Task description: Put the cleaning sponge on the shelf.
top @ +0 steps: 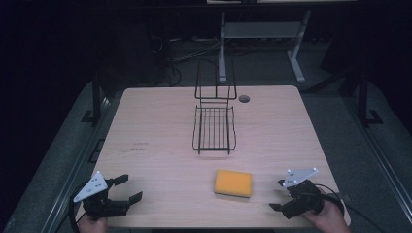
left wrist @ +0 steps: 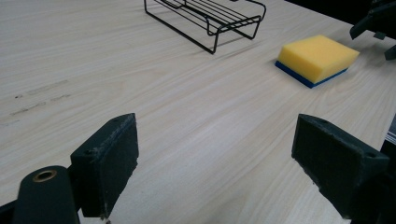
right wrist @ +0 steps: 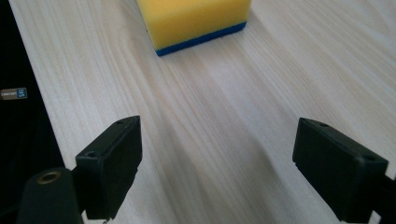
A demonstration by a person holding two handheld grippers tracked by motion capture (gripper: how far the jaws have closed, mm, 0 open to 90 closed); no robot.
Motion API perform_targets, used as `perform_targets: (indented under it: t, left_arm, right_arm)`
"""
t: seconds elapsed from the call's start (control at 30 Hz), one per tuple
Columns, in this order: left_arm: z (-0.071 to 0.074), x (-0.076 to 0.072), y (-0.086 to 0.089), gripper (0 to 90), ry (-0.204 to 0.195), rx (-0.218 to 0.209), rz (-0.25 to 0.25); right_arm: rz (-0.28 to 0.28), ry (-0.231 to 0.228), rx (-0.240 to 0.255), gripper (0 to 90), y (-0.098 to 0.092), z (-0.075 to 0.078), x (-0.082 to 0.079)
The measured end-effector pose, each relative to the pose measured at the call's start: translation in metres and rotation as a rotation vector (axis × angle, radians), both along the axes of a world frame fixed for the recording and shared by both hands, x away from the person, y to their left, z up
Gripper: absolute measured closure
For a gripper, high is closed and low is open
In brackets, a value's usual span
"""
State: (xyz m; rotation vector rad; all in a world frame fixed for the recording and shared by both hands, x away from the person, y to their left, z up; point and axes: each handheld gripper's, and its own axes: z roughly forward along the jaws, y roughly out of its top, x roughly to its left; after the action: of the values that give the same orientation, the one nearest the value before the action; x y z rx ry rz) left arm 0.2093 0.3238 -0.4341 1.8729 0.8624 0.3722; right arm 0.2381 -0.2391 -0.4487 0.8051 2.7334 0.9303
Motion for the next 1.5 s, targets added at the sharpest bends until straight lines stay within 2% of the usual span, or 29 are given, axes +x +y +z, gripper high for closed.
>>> perform_targets:
  t: [0.23, 0.47, 0.77, 1.5]
  left_arm:
    - [0.0, 0.0, 0.001, 14.0, -0.001, -0.004, 0.007]
    - [0.001, -0.001, 0.002, 14.1, -0.005, -0.002, 0.007]
    - [0.0, -0.001, 0.001, 14.0, -0.003, -0.002, 0.007]
    - [0.001, -0.002, 0.0, 14.0, -0.008, -0.005, 0.001]
  right_arm:
    - [0.016, -0.001, -0.001, 15.4, 0.006, 0.0, -0.002]
    - [0.032, 0.023, -0.004, 15.5, 0.012, 0.0, 0.0]
    - [0.06, 0.008, -0.007, 15.4, 0.023, 0.013, 0.007]
    - [0.166, 0.02, -0.042, 15.4, 0.051, 0.033, 0.026]
